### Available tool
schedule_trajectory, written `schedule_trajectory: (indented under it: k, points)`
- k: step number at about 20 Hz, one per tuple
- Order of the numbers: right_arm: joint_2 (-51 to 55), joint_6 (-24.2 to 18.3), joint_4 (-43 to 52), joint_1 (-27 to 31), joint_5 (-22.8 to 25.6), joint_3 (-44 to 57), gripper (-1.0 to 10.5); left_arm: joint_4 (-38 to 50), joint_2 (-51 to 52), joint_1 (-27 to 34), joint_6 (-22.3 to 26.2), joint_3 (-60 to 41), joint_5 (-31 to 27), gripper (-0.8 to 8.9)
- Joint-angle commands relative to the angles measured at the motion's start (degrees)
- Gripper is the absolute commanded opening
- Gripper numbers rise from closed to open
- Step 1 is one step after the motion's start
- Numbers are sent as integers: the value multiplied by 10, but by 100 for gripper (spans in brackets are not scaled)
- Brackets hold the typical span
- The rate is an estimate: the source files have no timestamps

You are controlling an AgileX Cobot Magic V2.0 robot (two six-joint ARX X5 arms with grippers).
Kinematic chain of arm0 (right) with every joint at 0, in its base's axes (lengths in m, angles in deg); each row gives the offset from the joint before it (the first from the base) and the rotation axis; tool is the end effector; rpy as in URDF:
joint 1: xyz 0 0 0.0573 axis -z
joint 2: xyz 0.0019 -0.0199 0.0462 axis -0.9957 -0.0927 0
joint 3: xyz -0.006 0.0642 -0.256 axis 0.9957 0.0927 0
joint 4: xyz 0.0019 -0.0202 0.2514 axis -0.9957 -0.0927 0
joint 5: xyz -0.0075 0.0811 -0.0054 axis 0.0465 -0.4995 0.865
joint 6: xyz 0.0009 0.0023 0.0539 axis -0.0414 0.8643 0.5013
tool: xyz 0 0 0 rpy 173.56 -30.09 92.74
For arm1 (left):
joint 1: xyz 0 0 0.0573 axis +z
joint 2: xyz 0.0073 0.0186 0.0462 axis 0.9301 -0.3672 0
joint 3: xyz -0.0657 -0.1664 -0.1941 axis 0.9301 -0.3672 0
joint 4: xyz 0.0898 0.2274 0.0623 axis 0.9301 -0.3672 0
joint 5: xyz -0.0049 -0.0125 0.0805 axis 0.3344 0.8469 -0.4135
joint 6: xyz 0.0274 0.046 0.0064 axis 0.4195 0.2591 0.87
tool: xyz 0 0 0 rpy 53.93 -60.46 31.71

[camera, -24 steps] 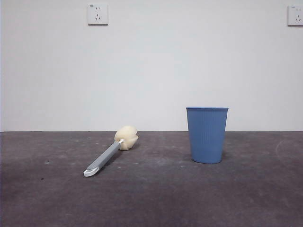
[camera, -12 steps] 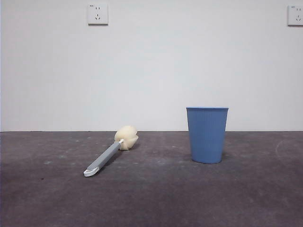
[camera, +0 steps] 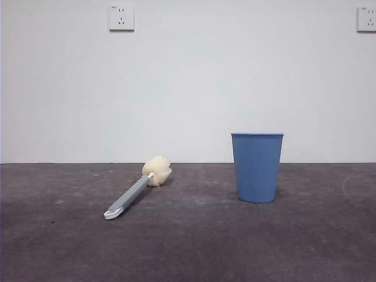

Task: Pick up the cup brush,pick up the cup,insert the brush into the cup,clean the cup,put the cup brush back,put the cup back to the fixed position on the table

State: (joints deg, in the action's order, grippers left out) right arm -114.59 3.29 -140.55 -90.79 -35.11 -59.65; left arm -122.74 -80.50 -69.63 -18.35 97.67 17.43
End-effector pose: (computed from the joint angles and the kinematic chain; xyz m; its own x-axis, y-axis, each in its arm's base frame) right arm 0.0926 0.0277 0.3316 0.4885 0.6623 -0.5681 -0.5601 0.7372 0.3779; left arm 0.0840 -0.0182 0.3208 0.6190 -0.5804 -0.5291 0.4801 0.8128 -0.3301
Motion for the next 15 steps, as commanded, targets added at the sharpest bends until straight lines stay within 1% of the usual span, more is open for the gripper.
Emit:
schedule_trajectory:
  k: [1,5,8,10,15]
  points:
    - [1,1,1,-1,0,-2,599,34,-20,-8,-29,2,-6,522]
    - [-3,2,1,-1,0,-2,599,69,-68,-36,-42,2,-32,522]
    - [-4,4,2,-1,0,-2,599,105,-115,-73,-61,2,-66,522]
    - [-7,5,2,-1,0,-2,599,136,-152,-106,-76,2,-99,522]
    - [-12,6,2,-1,2,-2,599,248,-298,-219,-120,3,-215,521]
